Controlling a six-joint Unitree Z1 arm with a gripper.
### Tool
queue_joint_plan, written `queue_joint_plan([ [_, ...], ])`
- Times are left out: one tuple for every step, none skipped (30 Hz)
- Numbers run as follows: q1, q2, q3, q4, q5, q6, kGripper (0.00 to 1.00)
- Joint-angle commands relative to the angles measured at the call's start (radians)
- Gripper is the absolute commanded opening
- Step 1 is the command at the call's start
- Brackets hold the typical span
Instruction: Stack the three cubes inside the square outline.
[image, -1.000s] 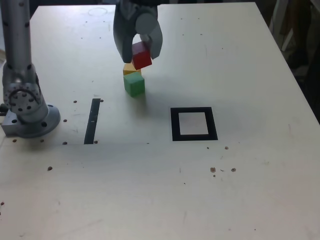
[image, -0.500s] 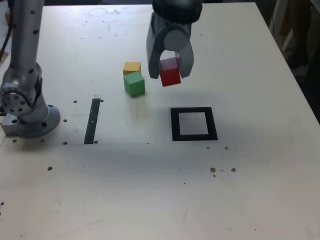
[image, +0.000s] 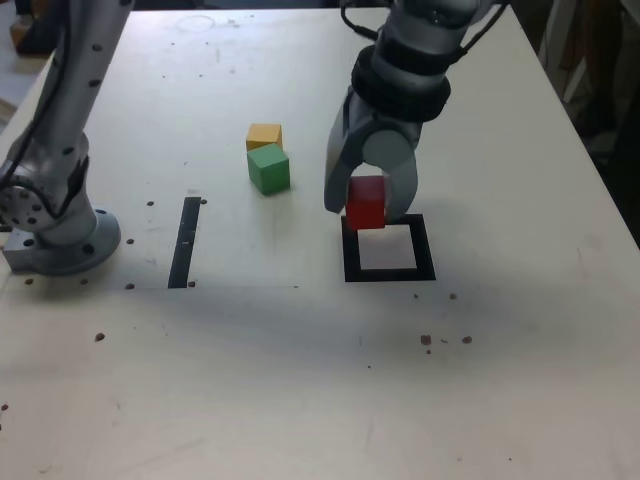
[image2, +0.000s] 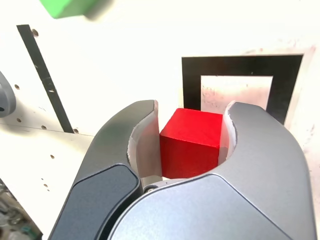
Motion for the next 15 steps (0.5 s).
queue_joint_plan([
  [0.0,0.02,-0.012,-0.001,-0.001,0.006,0.34],
  [-0.001,0.025,-0.015,-0.002,-0.001,0.007,0.34],
  [-0.001,0.034,-0.019,-0.004,0.0,0.011,0.34],
  [-0.002,0.041,-0.023,-0.005,0.0,0.015,0.34],
  [-0.002,0.047,-0.027,-0.006,0.0,0.018,0.34],
  [-0.003,0.053,-0.03,-0.007,0.001,0.021,0.34],
  [-0.003,0.058,-0.032,-0.008,0.002,0.024,0.34],
  [-0.003,0.064,-0.033,-0.009,0.003,0.026,0.34],
  [-0.003,0.068,-0.035,-0.009,0.003,0.027,0.34],
  [-0.003,0.073,-0.037,-0.01,0.004,0.028,0.34],
  [-0.004,0.077,-0.039,-0.01,0.005,0.028,0.34],
  [-0.004,0.082,-0.041,-0.011,0.006,0.029,0.34],
  [-0.005,0.086,-0.044,-0.011,0.006,0.029,0.34],
  [-0.005,0.09,-0.046,-0.011,0.006,0.029,0.34],
  [-0.006,0.093,-0.048,-0.012,0.006,0.03,0.34],
])
